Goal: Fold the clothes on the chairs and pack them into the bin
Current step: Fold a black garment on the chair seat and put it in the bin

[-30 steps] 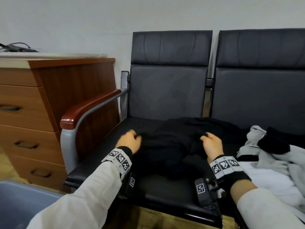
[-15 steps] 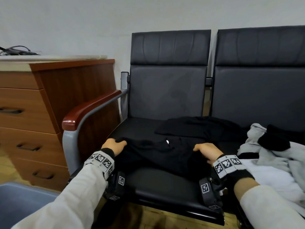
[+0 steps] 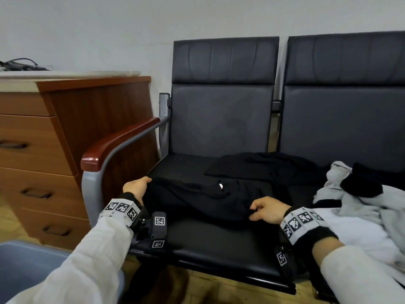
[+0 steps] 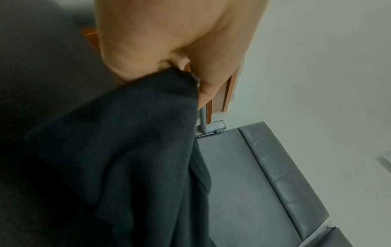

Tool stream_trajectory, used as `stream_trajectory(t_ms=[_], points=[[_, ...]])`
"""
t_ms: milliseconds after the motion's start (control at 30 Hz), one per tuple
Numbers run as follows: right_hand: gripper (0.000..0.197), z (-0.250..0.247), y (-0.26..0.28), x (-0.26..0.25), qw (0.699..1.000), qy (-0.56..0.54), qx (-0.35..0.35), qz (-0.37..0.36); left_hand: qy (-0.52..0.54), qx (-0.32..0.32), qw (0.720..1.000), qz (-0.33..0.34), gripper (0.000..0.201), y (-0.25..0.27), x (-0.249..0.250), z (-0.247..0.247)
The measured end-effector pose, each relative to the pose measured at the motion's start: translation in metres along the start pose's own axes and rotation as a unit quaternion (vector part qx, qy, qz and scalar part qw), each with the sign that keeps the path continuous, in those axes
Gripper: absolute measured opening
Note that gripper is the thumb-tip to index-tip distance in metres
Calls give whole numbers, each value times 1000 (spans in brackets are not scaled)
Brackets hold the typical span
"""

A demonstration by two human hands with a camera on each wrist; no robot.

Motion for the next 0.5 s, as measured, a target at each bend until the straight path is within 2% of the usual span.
stream_trajectory(t_ms=[67,100,167,233,267,300,333,433,500], points=[[11,-15,1,6,982,-168,84,-2,21,30,999,21,31,-2,1,-6],[9,-24,6,9,958,-248,141,10,41,48,997,36,31,-9,0,-11],[13,-35,13,14,883,-424,202,26,57,69,995,51,33,-15,-1,-19],[14,-35,16,11,793,-583,173,35,59,92,991,74,30,-17,1,-23],[12,-34,18,10,759,-631,152,47,53,99,990,85,30,-15,2,-24],[9,-32,19,10,744,-652,135,59,45,109,989,95,30,-13,4,-25],[11,-31,20,11,745,-652,119,69,43,115,988,96,31,-10,6,-25],[28,-25,22,11,785,-614,48,68,47,134,986,89,32,-9,4,-30],[28,-23,24,9,792,-608,11,58,64,134,986,79,33,-12,1,-31]])
Point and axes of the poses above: each hand's wrist, its own y-axis away from the middle knuckle, its own z-axis out of the palm, x = y × z, the point moved 5 cm from there along -y, towards the middle knuckle, and after that the axes turned 4 degrees about -x, right-handed, at the moved point
